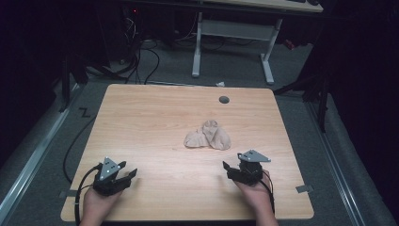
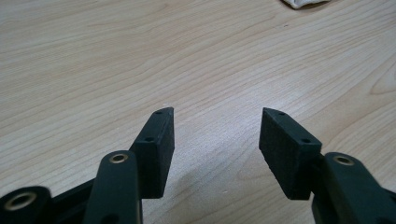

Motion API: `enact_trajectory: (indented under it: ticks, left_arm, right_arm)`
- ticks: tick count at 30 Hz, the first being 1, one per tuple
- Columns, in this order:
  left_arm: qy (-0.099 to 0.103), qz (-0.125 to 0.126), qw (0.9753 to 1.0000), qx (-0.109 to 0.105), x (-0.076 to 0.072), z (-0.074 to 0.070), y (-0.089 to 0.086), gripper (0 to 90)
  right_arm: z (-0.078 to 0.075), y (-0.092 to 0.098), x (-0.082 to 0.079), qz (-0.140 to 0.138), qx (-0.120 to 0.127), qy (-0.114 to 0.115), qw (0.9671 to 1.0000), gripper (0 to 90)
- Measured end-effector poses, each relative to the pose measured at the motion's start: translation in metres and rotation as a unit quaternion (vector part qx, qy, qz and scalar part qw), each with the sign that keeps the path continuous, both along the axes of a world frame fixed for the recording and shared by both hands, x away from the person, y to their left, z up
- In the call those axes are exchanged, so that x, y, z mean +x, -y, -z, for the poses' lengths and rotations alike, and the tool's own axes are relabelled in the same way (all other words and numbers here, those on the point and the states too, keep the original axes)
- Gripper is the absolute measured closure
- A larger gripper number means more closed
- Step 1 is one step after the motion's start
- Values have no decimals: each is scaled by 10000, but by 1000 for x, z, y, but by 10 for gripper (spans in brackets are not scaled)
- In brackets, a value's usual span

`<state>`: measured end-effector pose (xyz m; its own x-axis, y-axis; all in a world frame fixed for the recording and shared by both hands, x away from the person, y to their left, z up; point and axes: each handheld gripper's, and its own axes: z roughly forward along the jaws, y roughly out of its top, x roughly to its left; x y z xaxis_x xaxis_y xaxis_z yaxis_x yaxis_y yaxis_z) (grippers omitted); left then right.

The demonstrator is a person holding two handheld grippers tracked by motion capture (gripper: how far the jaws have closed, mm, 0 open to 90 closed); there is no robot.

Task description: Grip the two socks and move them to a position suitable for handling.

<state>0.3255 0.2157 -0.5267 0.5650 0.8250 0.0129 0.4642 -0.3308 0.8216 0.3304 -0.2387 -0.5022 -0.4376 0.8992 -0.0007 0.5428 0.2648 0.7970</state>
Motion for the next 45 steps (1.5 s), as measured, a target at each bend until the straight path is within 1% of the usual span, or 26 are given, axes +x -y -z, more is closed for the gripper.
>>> enact_trajectory:
  ticks: [2,4,5,9,10,12,13,18,19,22,23,25,26,27,30,32,34,35,36,37,39,41,42,44,45]
  left_arm:
    - [5,11,10000,8,0,0,0,458]
    - [19,32,10000,26,0,0,1,459]
    - [25,37,10000,17,0,0,2,458]
    - [1,68,10000,3,1,0,2,458]
    - [-6,75,10000,4,1,0,2,459]
    - [-13,73,10000,-21,1,0,2,459]
    - [-12,70,10000,-34,0,0,2,458]
    - [-22,68,10000,-66,0,0,1,458]
    - [-69,72,9999,-75,1,0,2,459]
    - [-104,118,9999,-39,1,0,3,459]
    - [-105,128,9999,-37,1,0,4,459]
    - [-118,153,9998,-36,1,1,5,459]
    - [-133,178,9997,-26,1,1,5,460]
    - [-162,201,9997,-43,1,1,6,462]
    - [-186,204,9996,-70,2,1,5,466]
    - [-192,201,9996,-60,2,1,5,468]
    - [-205,208,9995,-95,3,1,4,468]
    - [-243,245,9994,-61,3,2,4,469]
    - [-243,245,9994,-61,3,2,4,472]
    - [-246,251,9994,-70,3,2,5,472]
    - [-227,287,9993,-16,3,2,7,473]
    - [-207,310,9993,4,3,3,8,472]
    - [-217,329,9992,43,2,2,8,473]
    - [-193,335,9992,48,2,2,9,473]
    - [-193,335,9992,48,2,2,9,473]
  right_arm:
    - [-1,-1,1,-18,-6,1,10000,294]
    - [-3,-5,4,-71,-101,-32,9999,288]
    - [-6,-9,6,-58,-97,-78,9999,278]
    - [-11,-13,10,-107,-145,-68,9998,276]
    - [-14,-16,12,-92,-133,-80,9998,275]
    - [-15,-17,13,-104,-130,-74,9998,276]
    - [-17,-18,17,-142,-165,-106,9997,277]
    - [-19,-23,24,-210,-228,-185,9993,285]
    - [-19,-25,27,-224,-262,-197,9992,288]
    - [-19,-28,31,-243,-290,-264,9989,292]
    - [-19,-31,36,-244,-375,-293,9986,300]
    - [-19,-32,37,-246,-378,-322,9985,306]
    - [-18,-34,42,-271,-323,-433,9982,327]
    - [-18,-34,44,-279,-301,-471,9980,333]
    - [-17,-36,48,-265,-279,-533,9978,343]
    - [-18,-38,52,-257,-309,-554,9977,346]
    - [-18,-39,55,-244,-337,-552,9976,349]
    - [-18,-39,58,-246,-300,-581,9976,364]
    - [-18,-39,58,-246,-300,-581,9976,364]
    - [-18,-38,63,-206,-260,-681,9971,370]
    - [-18,-38,65,-202,-271,-697,9970,371]
    - [-18,-38,71,-156,-239,-769,9966,377]
    - [-19,-39,75,-149,-286,-780,9964,388]
    - [-19,-41,81,-142,-293,-834,9960,390]
    - [-19,-41,81,-142,-293,-834,9960,390]
